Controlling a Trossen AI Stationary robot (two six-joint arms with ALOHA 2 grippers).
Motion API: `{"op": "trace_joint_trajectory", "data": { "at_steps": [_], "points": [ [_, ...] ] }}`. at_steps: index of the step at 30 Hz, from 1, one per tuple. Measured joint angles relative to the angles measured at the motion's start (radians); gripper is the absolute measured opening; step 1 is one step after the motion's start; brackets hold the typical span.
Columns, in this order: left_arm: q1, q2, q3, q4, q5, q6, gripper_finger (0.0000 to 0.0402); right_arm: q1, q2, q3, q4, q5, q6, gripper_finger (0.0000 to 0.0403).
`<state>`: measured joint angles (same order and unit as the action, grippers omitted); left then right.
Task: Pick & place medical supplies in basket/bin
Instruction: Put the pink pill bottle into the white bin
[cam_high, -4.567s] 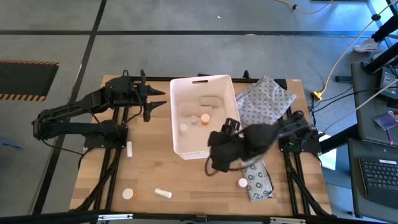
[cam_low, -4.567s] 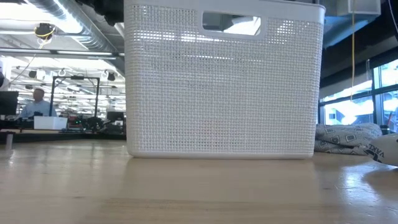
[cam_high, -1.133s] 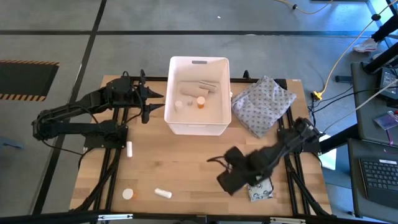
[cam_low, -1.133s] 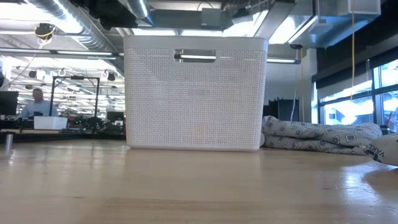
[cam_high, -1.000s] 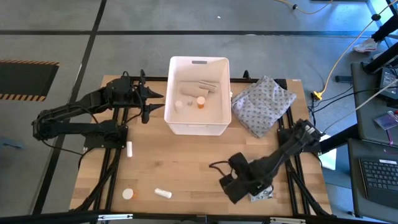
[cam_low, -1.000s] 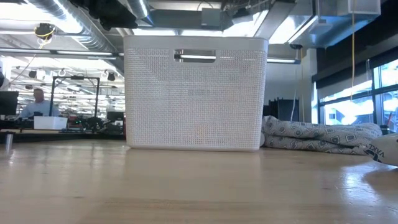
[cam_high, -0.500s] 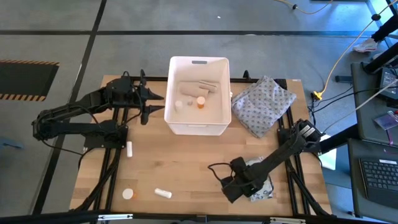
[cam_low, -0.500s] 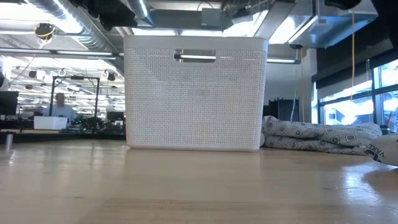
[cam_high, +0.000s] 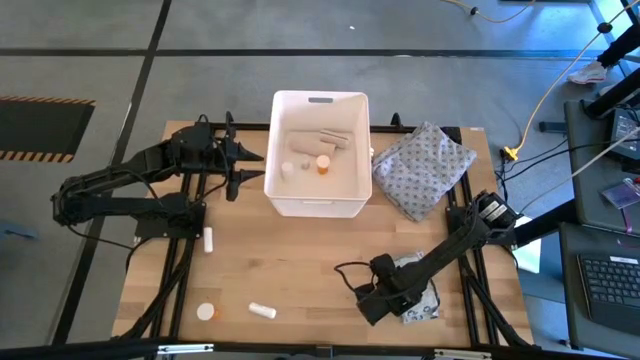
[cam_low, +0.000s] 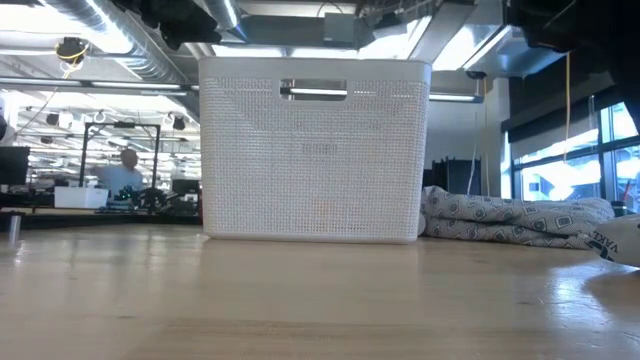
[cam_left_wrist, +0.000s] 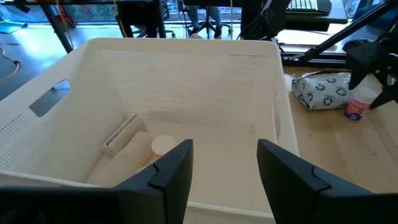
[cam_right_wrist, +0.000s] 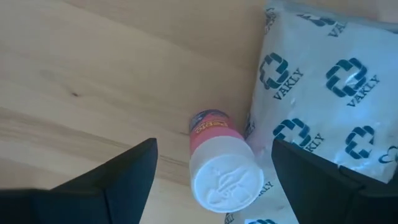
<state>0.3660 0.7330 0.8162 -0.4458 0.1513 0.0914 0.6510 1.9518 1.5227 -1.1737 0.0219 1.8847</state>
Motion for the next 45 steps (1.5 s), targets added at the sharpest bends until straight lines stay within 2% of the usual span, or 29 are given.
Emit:
{"op": "trace_joint_trajectory", "data": {
  "at_steps": [8,24,32,37,45],
  "points": [
    [0.0,0.0,0.0,0.0,-0.001,0.0,0.0171,0.0,0.0,-0.024,0.05,-0.06,0.0,0.0301],
    [0.0,0.0,0.0,0.0,-0.003,0.0,0.0171,0.0,0.0,-0.024,0.046,-0.07,-0.006,0.0166],
    [0.0,0.0,0.0,0.0,-0.003,0.0,0.0171,-0.011,0.0,0.043,0.058,-0.036,-0.093,0.0165],
    [0.0,0.0,0.0,0.001,-0.003,0.0,0.0171,-0.052,0.0,0.165,0.084,0.09,-0.301,0.0173],
    [0.0,0.0,0.0,0.001,-0.003,0.001,0.0171,-0.141,0.0,0.432,0.106,0.299,-0.859,0.0168]
  ]
}}
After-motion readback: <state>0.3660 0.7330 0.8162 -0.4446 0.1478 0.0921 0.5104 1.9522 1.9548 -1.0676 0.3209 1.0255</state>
